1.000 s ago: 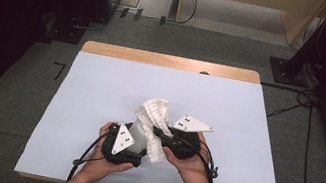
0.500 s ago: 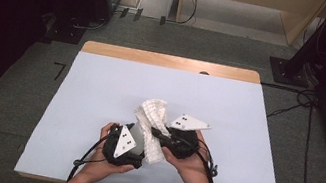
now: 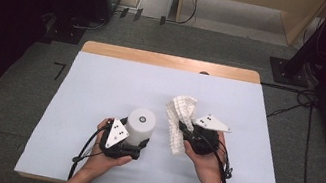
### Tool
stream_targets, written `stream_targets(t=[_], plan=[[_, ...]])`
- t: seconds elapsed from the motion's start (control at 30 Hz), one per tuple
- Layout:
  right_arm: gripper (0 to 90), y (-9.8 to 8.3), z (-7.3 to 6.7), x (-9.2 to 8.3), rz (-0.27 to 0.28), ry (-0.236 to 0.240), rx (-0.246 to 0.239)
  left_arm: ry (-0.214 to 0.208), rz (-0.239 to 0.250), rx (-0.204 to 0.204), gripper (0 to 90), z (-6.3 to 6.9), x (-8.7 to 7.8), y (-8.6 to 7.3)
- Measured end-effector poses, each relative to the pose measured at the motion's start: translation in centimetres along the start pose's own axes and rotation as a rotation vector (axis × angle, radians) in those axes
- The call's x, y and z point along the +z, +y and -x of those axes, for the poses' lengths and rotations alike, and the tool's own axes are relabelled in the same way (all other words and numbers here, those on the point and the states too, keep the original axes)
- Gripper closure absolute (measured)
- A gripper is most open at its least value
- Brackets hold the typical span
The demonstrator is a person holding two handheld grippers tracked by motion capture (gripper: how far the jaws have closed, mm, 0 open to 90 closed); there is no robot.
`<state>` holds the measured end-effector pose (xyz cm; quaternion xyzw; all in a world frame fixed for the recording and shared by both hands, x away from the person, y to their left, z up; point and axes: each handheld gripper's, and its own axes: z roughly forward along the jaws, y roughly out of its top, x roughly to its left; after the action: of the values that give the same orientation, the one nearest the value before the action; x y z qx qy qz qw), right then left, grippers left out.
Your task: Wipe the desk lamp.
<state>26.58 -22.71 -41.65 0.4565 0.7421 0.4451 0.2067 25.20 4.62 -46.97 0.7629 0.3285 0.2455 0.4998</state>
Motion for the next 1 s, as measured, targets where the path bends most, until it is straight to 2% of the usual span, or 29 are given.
stream_targets(t=[0.03, 0.1, 0.13, 0.17, 0.2, 0.3, 0.37, 0.4, 0.43, 0.47, 0.67, 0.77, 0.8, 0.9, 0.93, 0.97, 1.0], plan=[[75.3, 0.0, 0.0, 0.0, 0.0, 0.0, 0.0, 0.0, 0.0, 0.0, 8.5, 0.0, 0.0, 0.0], [75.2, -0.9, 0.6, 0.2, -0.004, -0.056, -0.001, 0.03, 0.029, -0.02, 8.5, -0.2, 0.3, -0.1], [75.2, -1.7, 1.1, 0.5, -0.015, -0.075, 0.012, 0.049, 0.025, -0.018, 8.5, -0.3, 0.6, -0.2], [75.2, -1.7, 1.1, 0.5, -0.015, -0.075, 0.012, 0.049, 0.025, -0.018, 8.5, -0.3, 0.6, -0.2], [75.1, -2.5, 1.3, 0.9, -0.041, -0.093, 0.008, 0.053, 0.01, -0.005, 8.5, -0.4, 0.9, -0.4], [74.8, -3.1, 1.2, 1.2, -0.066, -0.103, -0.009, 0.063, -0.006, 0.005, 8.5, -0.3, 1.1, -0.6], [74.6, -3.5, 1.0, 1.4, -0.087, -0.105, -0.028, 0.065, -0.022, 0.021, 8.5, -0.3, 1.0, -0.7], [74.3, -3.8, 0.8, 1.7, -0.105, -0.088, -0.039, 0.066, -0.054, 0.05, 8.5, -0.2, 1.0, -0.9], [74.3, -3.8, 0.8, 1.7, -0.105, -0.088, -0.039, 0.066, -0.054, 0.05, 8.5, -0.2, 1.0, -0.9], [74.0, -4.2, 0.6, 2.0, -0.126, -0.08, -0.046, 0.06, -0.061, 0.044, 8.4, -0.3, 0.8, -1.0], [73.8, -5.1, 0.7, 2.8, -0.16, -0.058, -0.032, 0.031, -0.074, -0.002, 8.3, -1.0, 0.2, -1.3], [73.7, -5.2, 0.6, 3.1, -0.169, -0.053, -0.038, 0.027, -0.068, -0.014, 8.2, -1.2, 0.0, -1.3], [73.3, -5.3, 0.5, 3.4, -0.18, -0.045, -0.043, 0.013, -0.061, -0.028, 8.2, -1.4, -0.2, -1.3], [72.5, -5.5, 0.4, 3.6, -0.189, -0.04, -0.049, 0.0, -0.058, -0.036, 8.3, -1.6, -0.3, -1.2], [69.9, -5.5, 0.4, 3.5, -0.187, -0.038, -0.046, -0.017, -0.044, -0.052, 8.3, -1.8, -0.6, -1.0], [69.9, -5.5, 0.4, 3.5, -0.187, -0.038, -0.046, -0.017, -0.044, -0.052, 8.2, -1.8, -0.6, -1.0], [62.8, -5.3, 0.4, 3.3, -0.173, -0.028, -0.015, -0.038, -0.026, -0.076, 8.2, -2.1, -0.8, -0.9]])
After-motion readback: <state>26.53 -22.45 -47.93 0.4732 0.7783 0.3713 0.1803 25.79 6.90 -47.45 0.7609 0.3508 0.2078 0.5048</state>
